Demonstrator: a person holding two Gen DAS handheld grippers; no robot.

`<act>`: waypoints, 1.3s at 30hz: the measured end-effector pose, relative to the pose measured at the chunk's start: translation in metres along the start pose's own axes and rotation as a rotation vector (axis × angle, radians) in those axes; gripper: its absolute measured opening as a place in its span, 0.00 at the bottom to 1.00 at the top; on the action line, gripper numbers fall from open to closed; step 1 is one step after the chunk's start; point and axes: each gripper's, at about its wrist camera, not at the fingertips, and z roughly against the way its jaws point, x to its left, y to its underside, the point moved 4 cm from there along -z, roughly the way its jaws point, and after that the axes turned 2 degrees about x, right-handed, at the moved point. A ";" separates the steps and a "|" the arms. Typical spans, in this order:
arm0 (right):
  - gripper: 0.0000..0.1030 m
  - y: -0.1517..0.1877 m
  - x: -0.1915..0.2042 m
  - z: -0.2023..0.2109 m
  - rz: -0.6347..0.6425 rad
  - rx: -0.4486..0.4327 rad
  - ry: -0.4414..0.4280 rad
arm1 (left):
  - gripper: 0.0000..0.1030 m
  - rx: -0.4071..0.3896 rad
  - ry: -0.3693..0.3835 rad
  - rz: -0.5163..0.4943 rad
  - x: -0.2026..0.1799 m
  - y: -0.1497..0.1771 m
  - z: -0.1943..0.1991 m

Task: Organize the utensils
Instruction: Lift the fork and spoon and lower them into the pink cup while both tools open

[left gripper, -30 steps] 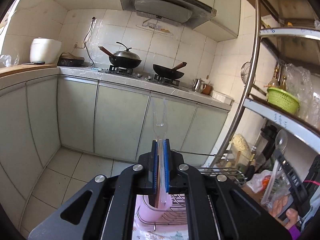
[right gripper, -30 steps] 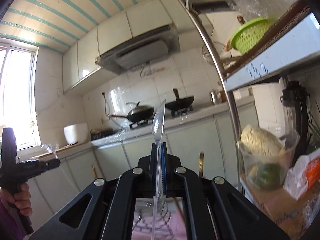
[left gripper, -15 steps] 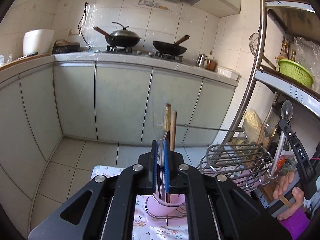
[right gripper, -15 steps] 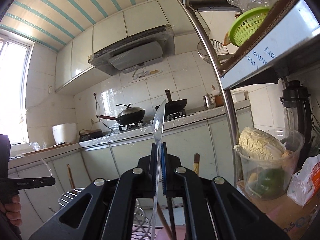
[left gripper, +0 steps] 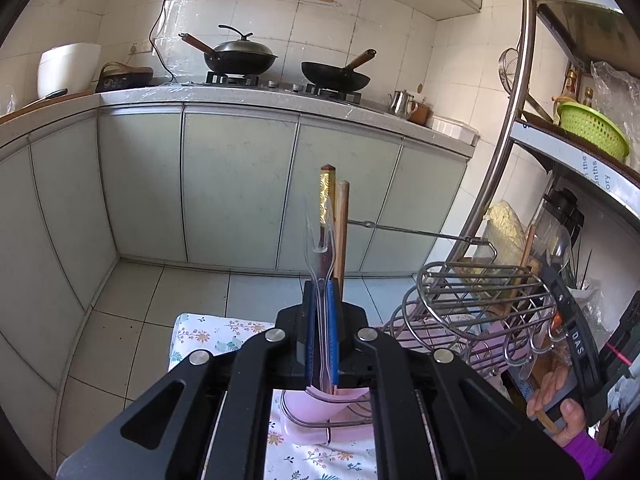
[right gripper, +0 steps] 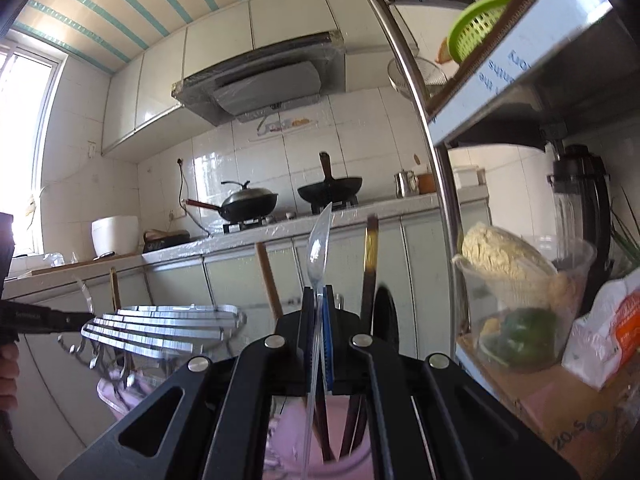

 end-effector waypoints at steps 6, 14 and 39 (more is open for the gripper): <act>0.04 -0.002 -0.003 0.009 -0.036 0.009 -0.014 | 0.05 -0.005 -0.006 -0.009 -0.005 0.004 0.002; 0.04 -0.048 0.007 0.012 0.009 -0.133 -0.048 | 0.05 -0.039 -0.003 0.004 -0.004 -0.001 0.009; 0.32 0.019 0.014 0.008 0.056 0.202 -0.038 | 0.36 -0.058 -0.023 0.016 -0.007 0.008 0.029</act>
